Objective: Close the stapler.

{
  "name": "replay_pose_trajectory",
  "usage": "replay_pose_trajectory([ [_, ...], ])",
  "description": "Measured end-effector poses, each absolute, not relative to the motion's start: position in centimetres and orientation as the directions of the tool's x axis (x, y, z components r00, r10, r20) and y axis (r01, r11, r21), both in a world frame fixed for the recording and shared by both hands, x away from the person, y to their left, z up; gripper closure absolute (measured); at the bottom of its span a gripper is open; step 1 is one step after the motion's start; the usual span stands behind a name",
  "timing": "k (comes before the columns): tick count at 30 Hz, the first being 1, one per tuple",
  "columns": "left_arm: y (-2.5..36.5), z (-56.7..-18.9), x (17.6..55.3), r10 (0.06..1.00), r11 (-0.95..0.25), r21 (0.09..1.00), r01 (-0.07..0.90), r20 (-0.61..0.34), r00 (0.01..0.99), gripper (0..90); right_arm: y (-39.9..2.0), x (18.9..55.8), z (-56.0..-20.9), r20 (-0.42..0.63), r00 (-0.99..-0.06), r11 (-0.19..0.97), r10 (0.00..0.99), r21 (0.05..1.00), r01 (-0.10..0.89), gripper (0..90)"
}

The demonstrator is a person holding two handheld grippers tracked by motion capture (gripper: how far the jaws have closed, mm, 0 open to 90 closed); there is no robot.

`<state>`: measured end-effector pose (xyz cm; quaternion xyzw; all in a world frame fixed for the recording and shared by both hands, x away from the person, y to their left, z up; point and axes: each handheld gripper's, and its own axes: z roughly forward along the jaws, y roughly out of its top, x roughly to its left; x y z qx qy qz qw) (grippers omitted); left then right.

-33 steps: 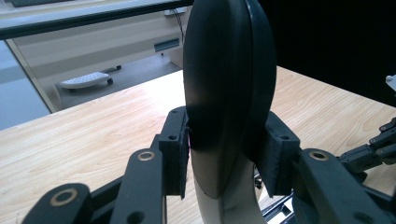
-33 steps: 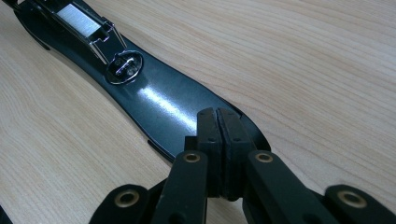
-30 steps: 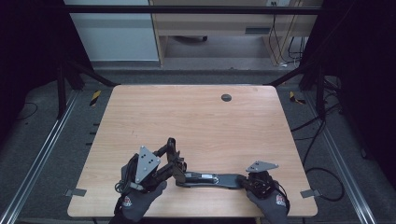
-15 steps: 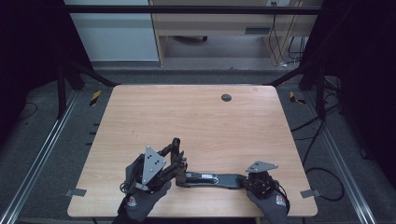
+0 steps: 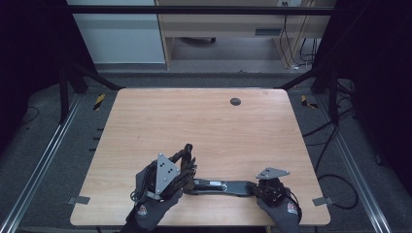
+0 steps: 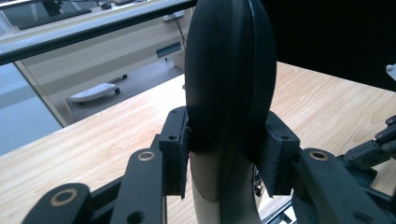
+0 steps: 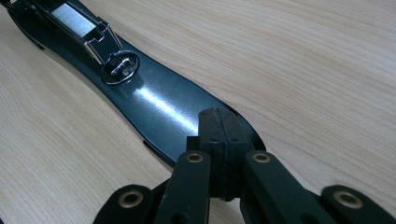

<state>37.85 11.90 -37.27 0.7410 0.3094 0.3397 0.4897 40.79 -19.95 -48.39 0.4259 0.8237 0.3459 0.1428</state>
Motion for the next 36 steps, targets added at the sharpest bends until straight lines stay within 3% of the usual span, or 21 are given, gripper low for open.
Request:
replay_pose_trajectory([
  [36, 8.7, -37.8, 37.5, 0.759, -0.424, 0.904, 0.051, 0.325, 0.564, 59.0, -19.9, 40.8, -48.3, 0.081, -0.594, 0.391, 0.800, 0.681, 0.619, 90.0],
])
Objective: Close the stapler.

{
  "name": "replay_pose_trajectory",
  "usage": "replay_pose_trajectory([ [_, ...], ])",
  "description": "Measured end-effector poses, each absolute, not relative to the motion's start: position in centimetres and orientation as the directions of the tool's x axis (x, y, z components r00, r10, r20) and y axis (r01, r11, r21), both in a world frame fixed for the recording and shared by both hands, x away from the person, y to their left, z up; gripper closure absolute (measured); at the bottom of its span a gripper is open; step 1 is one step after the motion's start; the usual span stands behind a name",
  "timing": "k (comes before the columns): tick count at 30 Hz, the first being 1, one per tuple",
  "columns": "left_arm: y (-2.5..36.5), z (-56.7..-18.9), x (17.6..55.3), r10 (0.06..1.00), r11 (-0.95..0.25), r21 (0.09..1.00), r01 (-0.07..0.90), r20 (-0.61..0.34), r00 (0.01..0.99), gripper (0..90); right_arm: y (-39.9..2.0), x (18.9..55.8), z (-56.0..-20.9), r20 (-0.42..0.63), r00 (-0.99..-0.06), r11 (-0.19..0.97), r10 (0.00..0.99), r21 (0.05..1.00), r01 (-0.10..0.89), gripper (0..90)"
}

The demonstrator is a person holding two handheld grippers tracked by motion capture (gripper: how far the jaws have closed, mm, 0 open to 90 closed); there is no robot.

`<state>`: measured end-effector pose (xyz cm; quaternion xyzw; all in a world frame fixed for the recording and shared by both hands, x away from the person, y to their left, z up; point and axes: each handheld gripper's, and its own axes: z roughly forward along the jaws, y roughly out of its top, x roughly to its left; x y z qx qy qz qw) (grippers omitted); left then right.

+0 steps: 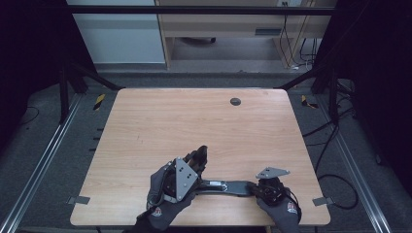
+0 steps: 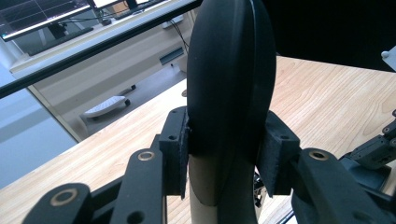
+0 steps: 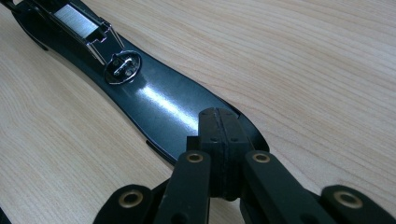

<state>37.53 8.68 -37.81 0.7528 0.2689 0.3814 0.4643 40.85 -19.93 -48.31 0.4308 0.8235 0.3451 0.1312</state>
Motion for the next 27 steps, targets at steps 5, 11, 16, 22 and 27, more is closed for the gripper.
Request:
replay_pose_trajectory([
  [5, 8.4, -37.9, 37.5, 0.757, -0.433, 0.900, 0.042, 0.337, 0.560, 59.1, -19.9, 40.9, -48.3, 0.082, -0.594, 0.391, 0.800, 0.681, 0.619, 90.0],
  [11, 7.9, -38.0, 37.5, 0.749, -0.450, 0.892, 0.030, 0.359, 0.557, 59.1, -20.0, 40.9, -48.3, 0.082, -0.595, 0.390, 0.800, 0.682, 0.618, 90.0],
  [16, 7.3, -38.2, 37.4, 0.743, -0.465, 0.885, 0.022, 0.377, 0.553, 59.1, -20.0, 40.9, -48.3, 0.083, -0.595, 0.390, 0.799, 0.682, 0.618, 90.0],
  [22, 5.9, -38.7, 37.3, 0.708, -0.516, 0.856, -0.017, 0.438, 0.554, 58.9, -19.9, 40.8, -48.3, 0.088, -0.595, 0.388, 0.799, 0.680, 0.622, 90.0],
  [27, 4.9, -39.2, 37.2, 0.689, -0.543, 0.839, -0.038, 0.472, 0.550, 58.7, -20.0, 40.8, -48.3, 0.087, -0.598, 0.390, 0.796, 0.683, 0.618, 90.0],
])
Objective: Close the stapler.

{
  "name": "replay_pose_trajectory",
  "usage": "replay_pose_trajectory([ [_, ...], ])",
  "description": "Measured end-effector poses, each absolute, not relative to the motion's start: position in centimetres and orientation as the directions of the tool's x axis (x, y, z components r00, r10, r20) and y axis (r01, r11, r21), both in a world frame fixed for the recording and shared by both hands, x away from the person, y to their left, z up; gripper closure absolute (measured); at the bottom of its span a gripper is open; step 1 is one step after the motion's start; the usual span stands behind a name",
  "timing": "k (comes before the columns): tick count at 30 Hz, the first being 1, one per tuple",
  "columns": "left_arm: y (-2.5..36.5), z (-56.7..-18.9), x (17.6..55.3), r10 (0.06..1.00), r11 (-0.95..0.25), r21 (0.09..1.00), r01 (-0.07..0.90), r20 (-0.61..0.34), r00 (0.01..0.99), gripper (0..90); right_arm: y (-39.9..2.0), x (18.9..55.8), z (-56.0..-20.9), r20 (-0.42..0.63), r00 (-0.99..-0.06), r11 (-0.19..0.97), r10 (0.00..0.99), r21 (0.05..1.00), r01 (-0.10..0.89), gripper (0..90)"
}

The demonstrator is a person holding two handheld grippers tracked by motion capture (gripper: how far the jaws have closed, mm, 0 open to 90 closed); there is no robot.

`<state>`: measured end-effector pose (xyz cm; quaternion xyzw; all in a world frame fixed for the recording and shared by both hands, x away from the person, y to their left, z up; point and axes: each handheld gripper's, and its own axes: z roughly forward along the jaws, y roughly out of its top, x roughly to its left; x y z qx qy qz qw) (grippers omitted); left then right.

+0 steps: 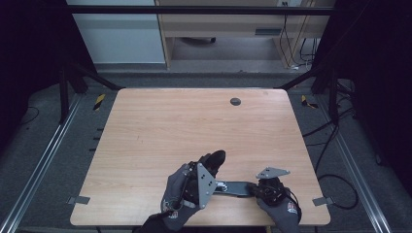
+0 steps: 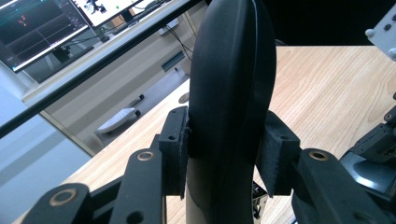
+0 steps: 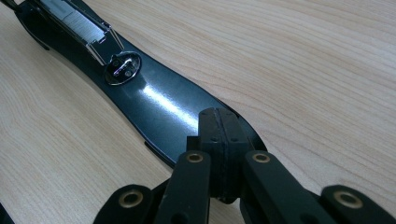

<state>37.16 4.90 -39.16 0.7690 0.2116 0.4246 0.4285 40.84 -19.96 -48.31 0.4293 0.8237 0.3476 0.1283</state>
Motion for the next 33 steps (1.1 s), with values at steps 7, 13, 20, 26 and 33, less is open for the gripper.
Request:
replay_pose_trajectory([
  [7, 4.3, -39.4, 37.2, 0.672, -0.566, 0.823, -0.049, 0.496, 0.550, 58.6, -20.0, 40.9, -48.3, 0.087, -0.598, 0.390, 0.797, 0.682, 0.618, 90.0],
  [13, 3.8, -39.5, 37.2, 0.663, -0.582, 0.811, -0.054, 0.512, 0.547, 58.7, -20.0, 40.9, -48.3, 0.095, -0.594, 0.382, 0.799, 0.683, 0.622, 90.0],
  [20, 3.2, -39.9, 37.0, 0.650, -0.602, 0.795, -0.071, 0.540, 0.534, 58.9, -20.0, 40.9, -48.3, 0.096, -0.594, 0.381, 0.798, 0.683, 0.623, 90.0],
  [26, 2.9, -40.1, 37.0, 0.638, -0.621, 0.780, -0.078, 0.561, 0.528, 59.0, -20.0, 40.9, -48.3, 0.103, -0.592, 0.374, 0.800, 0.685, 0.625, 90.0],
  [33, 2.4, -40.3, 36.9, 0.623, -0.640, 0.764, -0.084, 0.579, 0.526, 58.9, -20.1, 40.8, -48.4, 0.104, -0.592, 0.373, 0.799, 0.687, 0.623, 90.0],
])
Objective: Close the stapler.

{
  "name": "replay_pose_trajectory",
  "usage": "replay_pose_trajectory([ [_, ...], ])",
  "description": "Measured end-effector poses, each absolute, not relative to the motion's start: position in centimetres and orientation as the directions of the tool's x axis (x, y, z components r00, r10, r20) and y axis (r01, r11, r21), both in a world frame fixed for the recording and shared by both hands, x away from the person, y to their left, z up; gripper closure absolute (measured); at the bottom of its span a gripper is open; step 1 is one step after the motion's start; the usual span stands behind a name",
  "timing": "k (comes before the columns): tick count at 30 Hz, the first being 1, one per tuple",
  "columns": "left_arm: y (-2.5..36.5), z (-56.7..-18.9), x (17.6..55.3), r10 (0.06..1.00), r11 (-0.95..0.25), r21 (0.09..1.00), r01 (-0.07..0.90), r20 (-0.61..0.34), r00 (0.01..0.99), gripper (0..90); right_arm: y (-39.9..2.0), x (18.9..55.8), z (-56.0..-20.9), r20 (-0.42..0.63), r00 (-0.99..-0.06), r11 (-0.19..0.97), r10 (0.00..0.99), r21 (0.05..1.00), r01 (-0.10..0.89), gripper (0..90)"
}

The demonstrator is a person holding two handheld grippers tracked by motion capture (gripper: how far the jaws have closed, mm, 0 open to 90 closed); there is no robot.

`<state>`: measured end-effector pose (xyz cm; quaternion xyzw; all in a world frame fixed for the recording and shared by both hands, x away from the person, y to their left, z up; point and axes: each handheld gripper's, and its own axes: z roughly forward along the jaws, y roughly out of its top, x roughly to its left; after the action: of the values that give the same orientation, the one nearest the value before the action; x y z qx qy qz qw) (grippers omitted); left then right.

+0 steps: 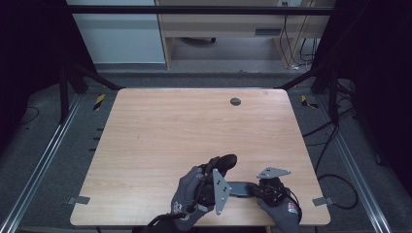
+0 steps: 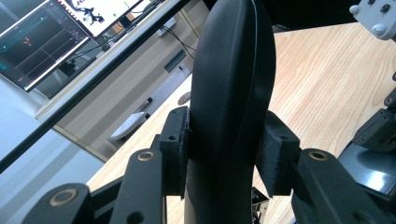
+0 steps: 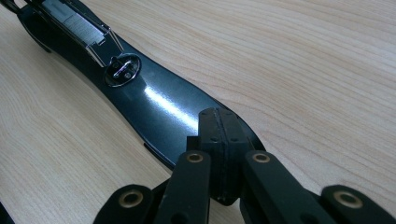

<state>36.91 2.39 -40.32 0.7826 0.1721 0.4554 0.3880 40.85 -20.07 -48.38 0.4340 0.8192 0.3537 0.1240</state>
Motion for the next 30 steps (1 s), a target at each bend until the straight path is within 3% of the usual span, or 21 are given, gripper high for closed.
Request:
replay_pose_trajectory([
  [30, 0.1, -41.9, 36.7, 0.539, -0.723, 0.678, -0.131, 0.673, 0.506, 58.6, -20.1, 40.9, -48.5, 0.097, -0.596, 0.376, 0.797, 0.693, 0.616, 90.0],
])
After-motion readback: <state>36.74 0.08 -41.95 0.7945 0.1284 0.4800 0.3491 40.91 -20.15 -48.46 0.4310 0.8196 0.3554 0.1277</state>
